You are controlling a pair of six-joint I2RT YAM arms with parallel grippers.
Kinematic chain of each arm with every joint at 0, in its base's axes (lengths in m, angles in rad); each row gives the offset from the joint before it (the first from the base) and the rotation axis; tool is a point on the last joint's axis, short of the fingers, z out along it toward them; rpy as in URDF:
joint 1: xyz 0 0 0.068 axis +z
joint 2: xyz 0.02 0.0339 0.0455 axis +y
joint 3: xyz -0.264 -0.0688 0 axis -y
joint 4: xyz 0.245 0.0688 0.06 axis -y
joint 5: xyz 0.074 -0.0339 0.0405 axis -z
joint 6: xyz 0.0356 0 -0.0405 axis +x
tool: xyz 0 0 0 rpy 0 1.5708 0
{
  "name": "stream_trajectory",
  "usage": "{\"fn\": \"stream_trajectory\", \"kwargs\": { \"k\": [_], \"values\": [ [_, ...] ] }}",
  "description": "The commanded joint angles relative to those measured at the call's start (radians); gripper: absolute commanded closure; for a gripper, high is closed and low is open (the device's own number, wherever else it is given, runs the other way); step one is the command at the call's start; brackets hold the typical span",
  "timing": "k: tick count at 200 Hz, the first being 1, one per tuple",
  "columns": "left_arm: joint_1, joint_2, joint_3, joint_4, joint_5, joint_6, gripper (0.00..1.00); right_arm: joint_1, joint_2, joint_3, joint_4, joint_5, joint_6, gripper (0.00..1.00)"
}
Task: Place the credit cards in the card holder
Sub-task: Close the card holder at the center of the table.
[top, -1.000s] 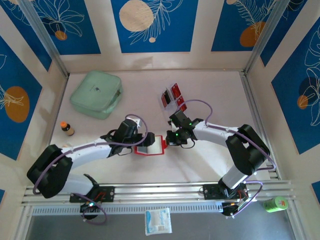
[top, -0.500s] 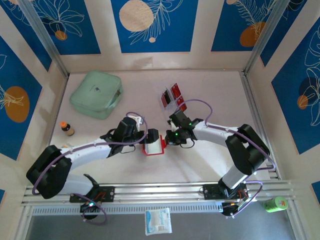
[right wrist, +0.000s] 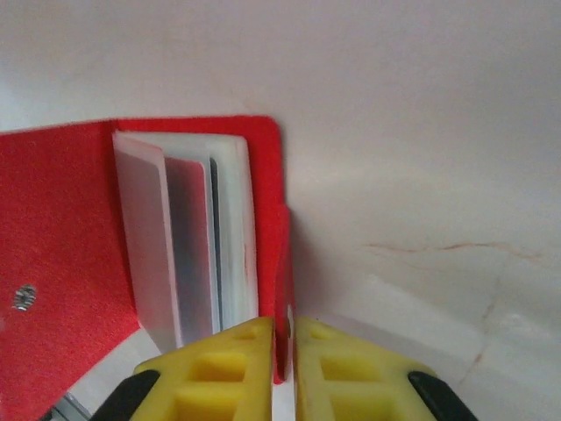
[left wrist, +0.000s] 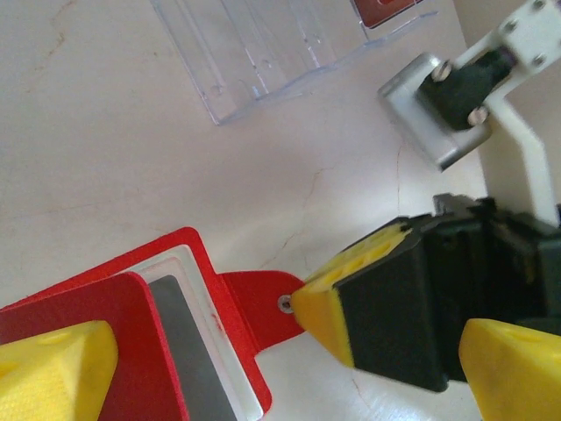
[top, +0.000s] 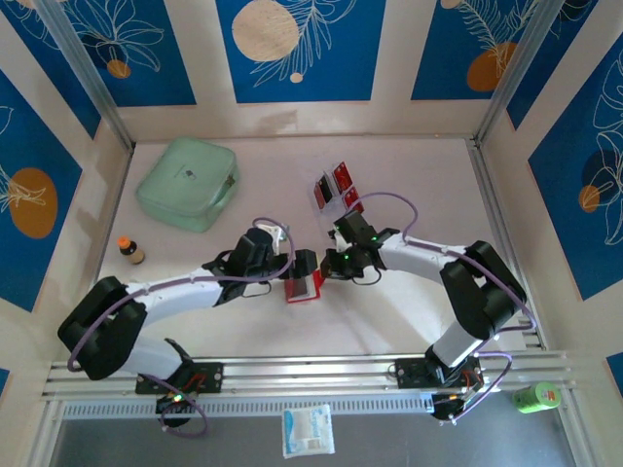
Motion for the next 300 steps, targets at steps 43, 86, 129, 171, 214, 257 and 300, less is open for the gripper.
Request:
{"fn": "stream_trajectory", "kwargs": {
  "k": [43, 86, 129, 171, 214, 257, 300],
  "values": [
    [-0.024, 0.025, 0.025, 0.027, -0.003, -0.025, 0.0, -0.097, -0.143, -0.011, -0.042, -0.063, 0.017, 0.77],
    [-0.049, 0.058, 0.047, 0.037, -0.012, -0.032, 0.0, -0.152, -0.207, -0.08, -0.033, -0.07, 0.042, 0.77],
    [-0.079, 0.119, 0.03, 0.069, -0.044, -0.049, 0.0, -0.168, -0.255, -0.136, -0.026, -0.078, 0.06, 0.77],
    [-0.099, 0.176, -0.011, 0.094, -0.076, -0.066, 0.0, -0.167, -0.312, -0.164, -0.048, -0.081, 0.066, 0.77],
    [-0.099, 0.151, 0.0, 0.068, -0.088, -0.056, 0.0, -0.16, -0.362, -0.18, -0.062, -0.092, 0.064, 0.77],
    [-0.087, 0.096, 0.059, -0.002, -0.091, -0.02, 0.0, -0.076, -0.343, -0.129, -0.063, -0.079, 0.061, 0.79],
    [-0.036, 0.033, 0.073, -0.033, -0.079, -0.009, 0.0, 0.078, -0.276, -0.017, -0.09, -0.002, 0.072, 0.82]
  ]
}}
